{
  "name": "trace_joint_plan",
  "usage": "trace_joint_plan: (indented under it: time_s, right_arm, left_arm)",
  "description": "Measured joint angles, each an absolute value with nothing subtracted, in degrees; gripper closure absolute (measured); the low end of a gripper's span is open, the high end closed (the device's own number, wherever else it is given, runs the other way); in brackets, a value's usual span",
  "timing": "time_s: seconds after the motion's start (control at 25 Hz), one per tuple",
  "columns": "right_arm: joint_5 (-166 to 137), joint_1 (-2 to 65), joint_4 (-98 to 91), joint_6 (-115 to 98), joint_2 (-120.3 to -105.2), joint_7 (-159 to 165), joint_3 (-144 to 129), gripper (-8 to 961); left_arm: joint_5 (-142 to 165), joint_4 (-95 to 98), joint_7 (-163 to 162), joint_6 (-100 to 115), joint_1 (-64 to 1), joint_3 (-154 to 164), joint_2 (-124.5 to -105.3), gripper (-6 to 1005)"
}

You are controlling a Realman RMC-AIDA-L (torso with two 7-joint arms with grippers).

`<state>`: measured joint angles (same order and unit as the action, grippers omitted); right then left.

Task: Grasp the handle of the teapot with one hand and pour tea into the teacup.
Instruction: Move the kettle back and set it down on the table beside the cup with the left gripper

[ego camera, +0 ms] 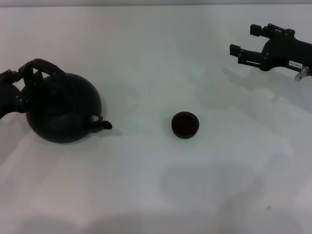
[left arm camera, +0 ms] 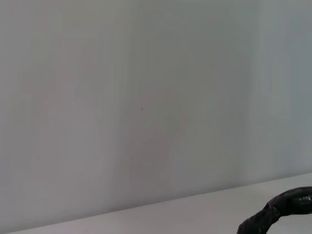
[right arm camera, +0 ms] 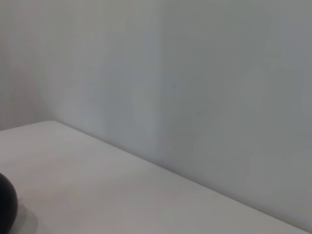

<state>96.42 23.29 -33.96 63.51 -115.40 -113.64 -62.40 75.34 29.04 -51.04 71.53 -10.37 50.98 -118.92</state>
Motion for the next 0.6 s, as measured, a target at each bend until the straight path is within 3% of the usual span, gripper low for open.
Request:
trace_joint_plan:
  time_s: [0.28, 0.48, 0.6]
  right_arm:
    - [96.4, 23.3, -33.9, 63.5, -115.40, -113.6, -62.4, 110]
    - [96.4, 23.2, -33.9, 63.5, -115.40, -113.6, -62.4, 110]
    - [96.5, 23.2, -33.9, 63.5, -115.40, -113.6, -62.4, 110]
  left_arm:
    - [75.2, 29.3, -50.7, 72.2, -10.2, 51.0, -118.91, 622]
    - [74.9, 29.9, -50.7, 73.7, -9.5, 50.9, -118.92, 394]
    - [74.9, 31.0, -50.6, 74.7, -8.4, 50.9, -118.92, 327]
